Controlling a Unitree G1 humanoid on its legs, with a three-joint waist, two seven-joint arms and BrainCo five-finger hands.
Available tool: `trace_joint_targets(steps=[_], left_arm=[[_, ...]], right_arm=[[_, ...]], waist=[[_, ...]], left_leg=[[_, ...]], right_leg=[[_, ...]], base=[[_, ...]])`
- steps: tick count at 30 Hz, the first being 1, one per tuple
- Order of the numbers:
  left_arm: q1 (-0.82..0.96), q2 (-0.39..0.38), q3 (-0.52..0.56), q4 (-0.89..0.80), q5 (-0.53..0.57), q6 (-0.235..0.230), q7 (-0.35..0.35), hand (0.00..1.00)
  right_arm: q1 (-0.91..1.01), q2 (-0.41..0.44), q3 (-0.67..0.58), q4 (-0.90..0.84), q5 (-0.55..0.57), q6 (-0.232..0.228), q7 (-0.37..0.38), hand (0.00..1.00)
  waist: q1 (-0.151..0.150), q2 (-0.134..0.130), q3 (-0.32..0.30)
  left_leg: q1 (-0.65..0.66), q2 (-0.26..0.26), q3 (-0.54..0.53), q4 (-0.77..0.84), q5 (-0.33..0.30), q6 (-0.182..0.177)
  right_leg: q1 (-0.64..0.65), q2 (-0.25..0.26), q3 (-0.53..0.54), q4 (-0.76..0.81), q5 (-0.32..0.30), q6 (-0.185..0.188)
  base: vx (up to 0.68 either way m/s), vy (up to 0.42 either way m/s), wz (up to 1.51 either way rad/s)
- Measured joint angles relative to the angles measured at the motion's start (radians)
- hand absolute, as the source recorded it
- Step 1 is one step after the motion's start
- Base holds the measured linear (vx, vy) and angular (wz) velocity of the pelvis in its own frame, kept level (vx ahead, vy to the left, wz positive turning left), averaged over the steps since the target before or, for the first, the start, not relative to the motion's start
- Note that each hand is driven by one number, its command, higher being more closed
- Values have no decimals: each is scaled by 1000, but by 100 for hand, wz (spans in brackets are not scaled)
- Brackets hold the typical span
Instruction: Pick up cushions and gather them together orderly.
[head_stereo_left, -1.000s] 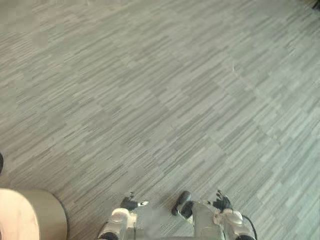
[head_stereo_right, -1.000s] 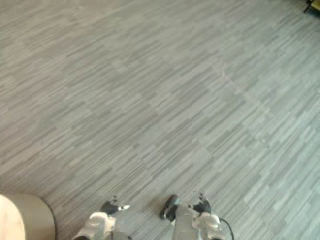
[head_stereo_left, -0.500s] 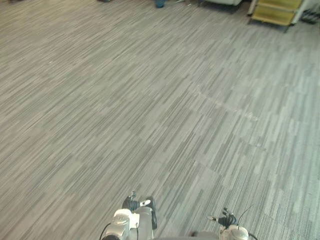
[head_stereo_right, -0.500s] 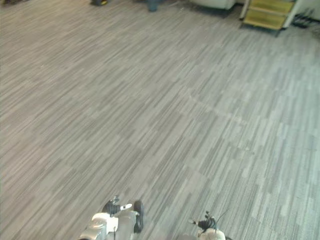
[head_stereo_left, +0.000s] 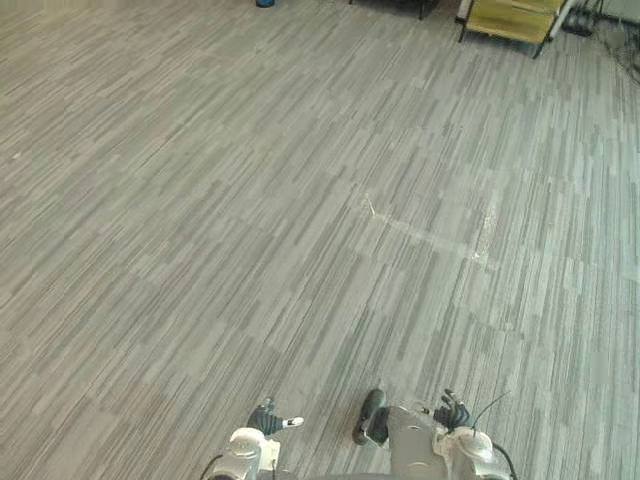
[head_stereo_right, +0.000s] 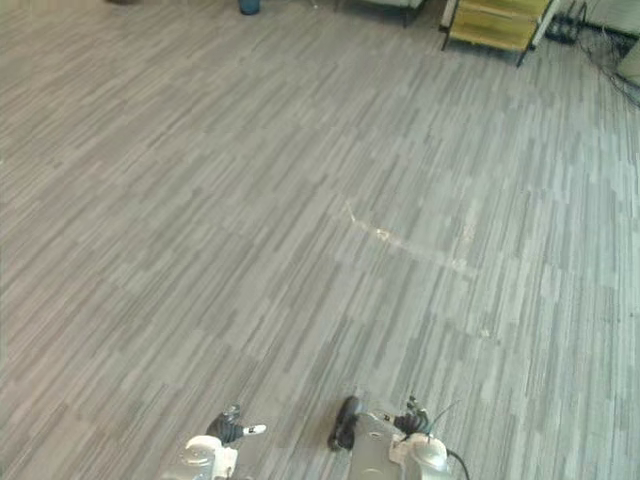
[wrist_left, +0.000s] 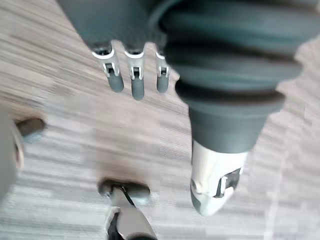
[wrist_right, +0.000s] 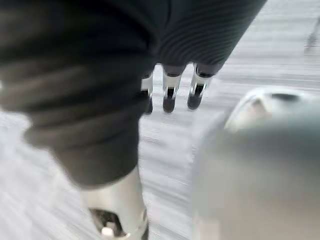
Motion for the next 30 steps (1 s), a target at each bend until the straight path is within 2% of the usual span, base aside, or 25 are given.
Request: trace_joint_targets(steps=[2,4,5,7,8,9,10,11,12,13,15,16,18,19,20,21,22,23,24,25,26,27,28,29,30], left_arm=[[0,-13,22,-4,0,0,-1,0],[8,-14,51,-8,0,-1,-2,0],[10,-12,58,-15,-1,-2,-2,0],[14,-8,79,-50,-1,-9,-1,0],[12,-8,84,-53,-1,-9,0,0],[2,-5,91,-68,-1,-9,3,0],[-1,-6,93,-69,-3,-10,5,0],[9,-15,86,-68,-8,-10,8,0],[21,-21,77,-65,-12,-10,12,0],[8,0,78,-67,-21,-10,23,0],[-4,24,80,-64,-21,-9,24,0],[0,26,80,-61,-21,-7,23,0],[12,27,84,-62,-22,-8,22,0],[20,28,85,-59,-22,-7,21,0],[33,37,81,-58,-23,-6,21,0],[36,45,62,-49,-23,-5,22,0],[34,47,48,-42,-24,-4,21,0],[37,45,33,-38,-27,-4,21,0],[38,37,30,-37,-31,-3,22,0],[34,32,22,-39,-37,-3,22,0],[33,32,15,-40,-39,-4,22,0],[35,31,14,-43,-40,-6,22,0],[40,32,15,-46,-40,-6,23,0],[44,33,15,-44,-40,-6,24,0],[53,11,21,-36,-41,-8,26,0]], right_arm=[[12,1,8,13,2,4,-1,0],[19,6,14,30,3,10,-3,0],[21,8,14,30,3,10,-6,0],[10,14,14,31,5,10,-19,0],[2,16,13,31,5,10,-21,0],[-4,22,13,34,11,9,-25,0],[-1,24,13,39,14,7,-27,0],[13,9,15,38,14,7,-29,0],[24,4,17,44,13,8,-29,0],[26,35,23,64,13,8,-27,0],[27,52,21,68,12,11,-28,0],[28,53,21,68,12,11,-28,0],[30,48,18,69,-2,11,-26,0],[22,48,19,69,-6,11,-24,0],[15,50,23,68,-8,8,-18,0],[10,45,20,65,-8,9,-14,0],[13,40,19,66,-8,10,-14,0],[27,30,21,66,-9,11,-14,0],[23,17,21,58,-8,9,-13,0],[15,7,22,41,-8,8,-13,0],[14,5,23,29,-8,7,-13,0],[12,1,22,16,-8,5,-13,0],[13,-1,23,9,-8,5,-11,0],[14,-3,23,9,-8,5,-9,0],[7,-21,23,24,-9,5,-5,0]], waist=[[3,14,12],[14,4,27],[19,1,29],[36,-4,28],[41,-4,28],[58,-14,34],[63,-19,36],[65,8,20],[70,25,10],[62,-26,0],[70,-68,2],[72,-72,-1],[81,-77,-3],[83,-77,-3],[79,-75,-4],[71,-73,-4],[68,-71,-5],[67,-61,-8],[68,-32,-7],[66,-12,-5],[65,-10,-5],[56,-13,-4],[50,-31,-10],[50,-40,-12],[59,-3,-17]], left_leg=[[-131,77,-34,372,92,19],[-266,119,-66,707,10,58],[-292,117,-67,729,-9,62],[-430,105,-58,650,-80,89],[-452,93,-68,603,-85,89],[-486,36,-109,424,-85,86],[-485,-32,-188,173,-41,64],[-474,-44,-247,-25,38,44],[-473,-42,-276,-43,181,54],[-462,-84,-250,-34,134,76],[-465,-119,-224,16,73,98],[-464,-123,-217,31,52,102],[-405,-125,-168,51,-19,115],[-362,-126,-147,41,-40,118],[-296,-129,-128,19,-64,124],[-223,-132,-123,-12,-82,132],[-193,-131,-124,-30,-84,131],[-145,-120,-124,-70,-84,130],[-99,-87,-121,-107,-83,130],[-71,-53,-118,-123,-83,130],[-64,-44,-118,-123,-83,130],[-40,-28,-118,-137,-84,129],[3,-23,-118,-157,-96,107],[23,-20,-119,-157,-105,93],[48,20,-124,-146,-108,77]], right_leg=[[118,46,14,-93,-5,1],[270,96,72,-198,-20,-3],[300,100,90,-215,-25,0],[389,111,190,-277,-32,0],[400,110,211,-283,-31,3],[428,85,267,-296,-39,31],[451,62,305,-307,-59,75],[465,77,333,-317,-76,113],[480,81,366,-322,-90,141],[495,34,384,-332,-92,152],[494,-11,392,-309,-93,154],[493,-17,403,-291,-92,155],[437,-50,451,-110,-92,166],[383,-69,464,43,-75,203],[293,-105,453,262,-60,286],[226,-139,374,417,-104,249],[209,-150,330,437,-123,219],[174,-155,253,431,-153,169],[128,-136,158,365,-176,133],[67,-111,111,271,-176,133],[29,-108,108,219,-162,137],[-28,-110,118,109,-90,147],[-63,-107,158,-47,52,142],[-63,-102,173,-71,158,130],[-62,-67,192,-17,164,93]], base=[[513,-221,-35],[466,-99,-80],[437,-56,-95],[500,37,-115],[575,163,-135],[477,204,-125],[554,259,-128],[477,295,-98],[503,262,-54],[522,216,-30],[434,87,-11],[471,113,-26],[462,120,-50],[447,81,-70],[446,24,-48],[453,-6,-23],[482,-61,-6],[496,-114,-12],[492,-139,-17],[460,-182,-8],[435,-226,10],[536,-333,24],[467,-327,24],[530,-373,-11],[517,-357,-27]])
